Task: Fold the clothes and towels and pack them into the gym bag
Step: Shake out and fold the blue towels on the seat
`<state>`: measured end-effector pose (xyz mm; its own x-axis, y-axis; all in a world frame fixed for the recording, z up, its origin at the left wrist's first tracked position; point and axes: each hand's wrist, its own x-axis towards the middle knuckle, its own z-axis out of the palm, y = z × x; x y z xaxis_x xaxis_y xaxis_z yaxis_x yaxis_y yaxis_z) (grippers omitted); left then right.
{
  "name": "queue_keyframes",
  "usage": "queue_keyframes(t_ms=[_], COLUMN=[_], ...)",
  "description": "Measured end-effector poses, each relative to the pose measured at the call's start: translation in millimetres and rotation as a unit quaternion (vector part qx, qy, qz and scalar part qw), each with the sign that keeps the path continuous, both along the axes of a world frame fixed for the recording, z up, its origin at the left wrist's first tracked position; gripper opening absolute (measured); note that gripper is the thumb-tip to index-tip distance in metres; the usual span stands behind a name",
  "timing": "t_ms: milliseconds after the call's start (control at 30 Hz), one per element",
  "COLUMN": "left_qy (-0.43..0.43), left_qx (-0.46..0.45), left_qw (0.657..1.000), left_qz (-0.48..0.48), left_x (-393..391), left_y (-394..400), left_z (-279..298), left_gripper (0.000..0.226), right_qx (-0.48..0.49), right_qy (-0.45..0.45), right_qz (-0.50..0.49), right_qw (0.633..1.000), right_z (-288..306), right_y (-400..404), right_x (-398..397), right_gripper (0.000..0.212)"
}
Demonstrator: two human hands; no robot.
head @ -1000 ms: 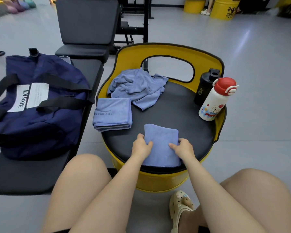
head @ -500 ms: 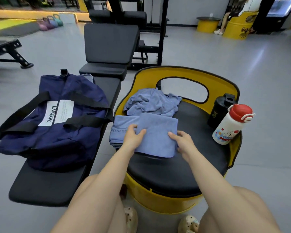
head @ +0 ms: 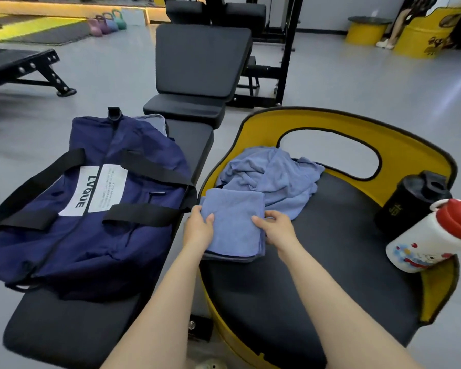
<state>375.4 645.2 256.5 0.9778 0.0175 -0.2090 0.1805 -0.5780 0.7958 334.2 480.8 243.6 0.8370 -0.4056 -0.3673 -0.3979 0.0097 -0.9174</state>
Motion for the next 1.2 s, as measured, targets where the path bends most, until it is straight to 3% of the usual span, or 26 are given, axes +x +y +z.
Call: queue_keyframes(t_ms=[200, 467, 600, 733, 900, 1200], left_qy=[-0.04, -0.058, -0.134, -0.169, -0.138, -0.114], left_qx=[0.072, 0.209, 0.335, 0.375, 0.371, 0.344], left_qw=[0.997, 0.976, 0.929, 0.896, 0.897, 0.911], left_qz=[0.011, -0.019, -0.078, -0.17, -0.196, -0.198], left_x=[18, 18, 12, 11, 12, 10], left_y=[2, -2, -6, -11, -9, -9], left_z=[-14, -30, -27, -32, -45, -48], left_gripper=[0.035, 0.055, 0.063, 0.056, 0.055, 0.055], right_qx=[-0.013, -0.166, -0.41, -0.511, -0.499, -0.463], right_qy=[-0.028, -0.014, -0.093, -0.064, -0.005, 0.007], right_qz=[0.006, 0.02, 0.071, 0.266, 0.295, 0.304], right_qw=[0.999, 0.986, 0.905, 0.815, 0.815, 0.833], right_z=[-10, -16, -13, -23, -38, -40], right_y=[11, 17, 17, 22, 21, 22], right_x=[22, 19, 15, 14, 14, 15], right_gripper=[0.02, 0.037, 0.049, 0.055, 0.056, 0.057])
